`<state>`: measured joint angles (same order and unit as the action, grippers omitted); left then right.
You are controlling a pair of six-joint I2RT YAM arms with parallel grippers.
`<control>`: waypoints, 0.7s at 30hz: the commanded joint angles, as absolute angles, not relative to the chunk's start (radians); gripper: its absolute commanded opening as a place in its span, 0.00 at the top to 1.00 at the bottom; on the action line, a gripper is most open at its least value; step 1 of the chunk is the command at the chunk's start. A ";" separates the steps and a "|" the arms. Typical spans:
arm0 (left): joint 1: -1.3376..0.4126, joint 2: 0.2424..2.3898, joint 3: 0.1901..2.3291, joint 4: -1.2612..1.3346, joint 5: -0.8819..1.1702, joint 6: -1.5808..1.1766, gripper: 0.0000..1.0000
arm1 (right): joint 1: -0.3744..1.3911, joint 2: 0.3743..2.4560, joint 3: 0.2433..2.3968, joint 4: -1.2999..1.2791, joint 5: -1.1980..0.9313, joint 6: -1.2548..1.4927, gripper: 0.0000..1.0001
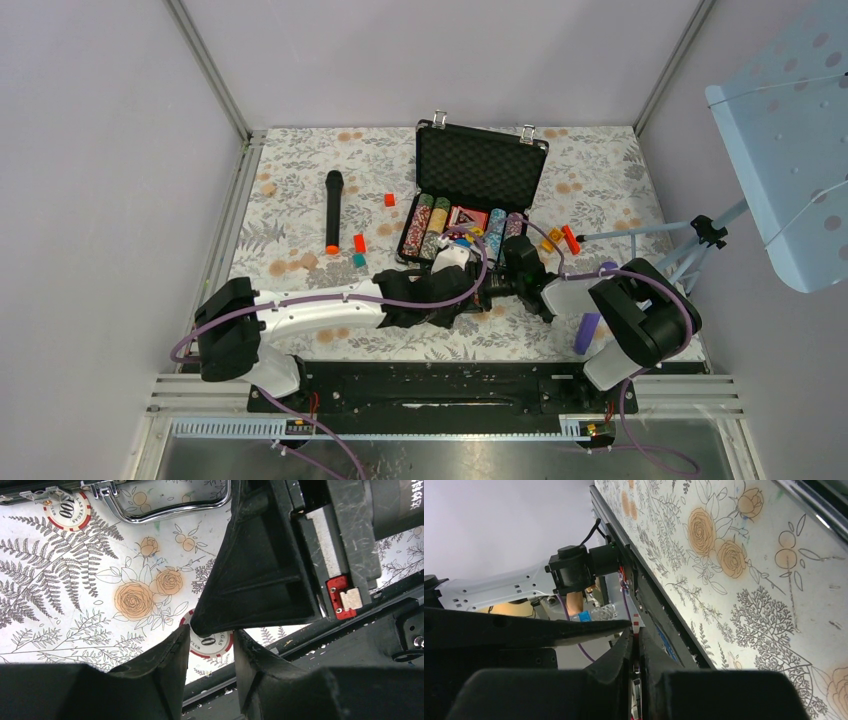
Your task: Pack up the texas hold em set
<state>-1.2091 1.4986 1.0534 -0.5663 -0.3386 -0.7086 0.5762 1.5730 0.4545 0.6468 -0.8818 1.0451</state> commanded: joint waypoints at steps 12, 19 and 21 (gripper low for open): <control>-1.201 1.416 1.095 -0.605 -0.418 -0.700 0.48 | 0.586 1.550 0.481 0.645 -0.888 1.029 1.00; -0.980 1.168 1.046 -0.637 -0.295 -0.701 0.25 | 0.595 1.427 0.762 0.083 -0.665 0.594 1.00; -0.878 1.093 1.019 -0.646 -0.235 -0.692 0.24 | 0.610 1.414 0.852 -0.022 -0.600 0.468 1.00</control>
